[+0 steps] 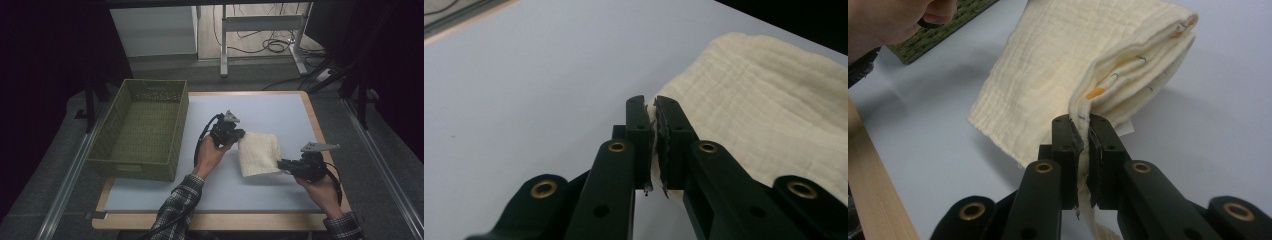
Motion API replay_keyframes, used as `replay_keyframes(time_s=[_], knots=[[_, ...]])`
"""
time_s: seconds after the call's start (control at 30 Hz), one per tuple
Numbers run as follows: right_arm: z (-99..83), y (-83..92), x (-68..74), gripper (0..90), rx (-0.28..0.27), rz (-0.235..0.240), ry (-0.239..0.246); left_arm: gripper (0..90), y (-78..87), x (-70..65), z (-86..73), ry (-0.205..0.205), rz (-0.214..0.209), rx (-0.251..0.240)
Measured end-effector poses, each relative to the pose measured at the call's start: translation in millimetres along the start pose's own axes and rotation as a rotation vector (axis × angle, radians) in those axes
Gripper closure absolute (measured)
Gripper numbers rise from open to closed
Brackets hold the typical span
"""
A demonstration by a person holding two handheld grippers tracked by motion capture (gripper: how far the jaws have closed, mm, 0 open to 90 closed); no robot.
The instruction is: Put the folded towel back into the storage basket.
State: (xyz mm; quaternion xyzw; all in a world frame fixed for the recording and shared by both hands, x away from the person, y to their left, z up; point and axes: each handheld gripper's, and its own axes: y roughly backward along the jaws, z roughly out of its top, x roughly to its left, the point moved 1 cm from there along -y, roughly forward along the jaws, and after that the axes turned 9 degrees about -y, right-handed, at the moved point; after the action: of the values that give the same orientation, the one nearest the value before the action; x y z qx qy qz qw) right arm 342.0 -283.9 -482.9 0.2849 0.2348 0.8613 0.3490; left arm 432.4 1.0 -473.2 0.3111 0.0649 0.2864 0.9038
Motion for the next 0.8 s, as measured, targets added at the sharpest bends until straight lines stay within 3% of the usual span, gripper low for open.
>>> replay_keyframes(time_s=[0.8], knots=[[46.0,-31.7,45.8,83.2,-0.021,0.047,0.109,85.2,70.3,27.5,12.7,-0.051,0.162,0.019]])
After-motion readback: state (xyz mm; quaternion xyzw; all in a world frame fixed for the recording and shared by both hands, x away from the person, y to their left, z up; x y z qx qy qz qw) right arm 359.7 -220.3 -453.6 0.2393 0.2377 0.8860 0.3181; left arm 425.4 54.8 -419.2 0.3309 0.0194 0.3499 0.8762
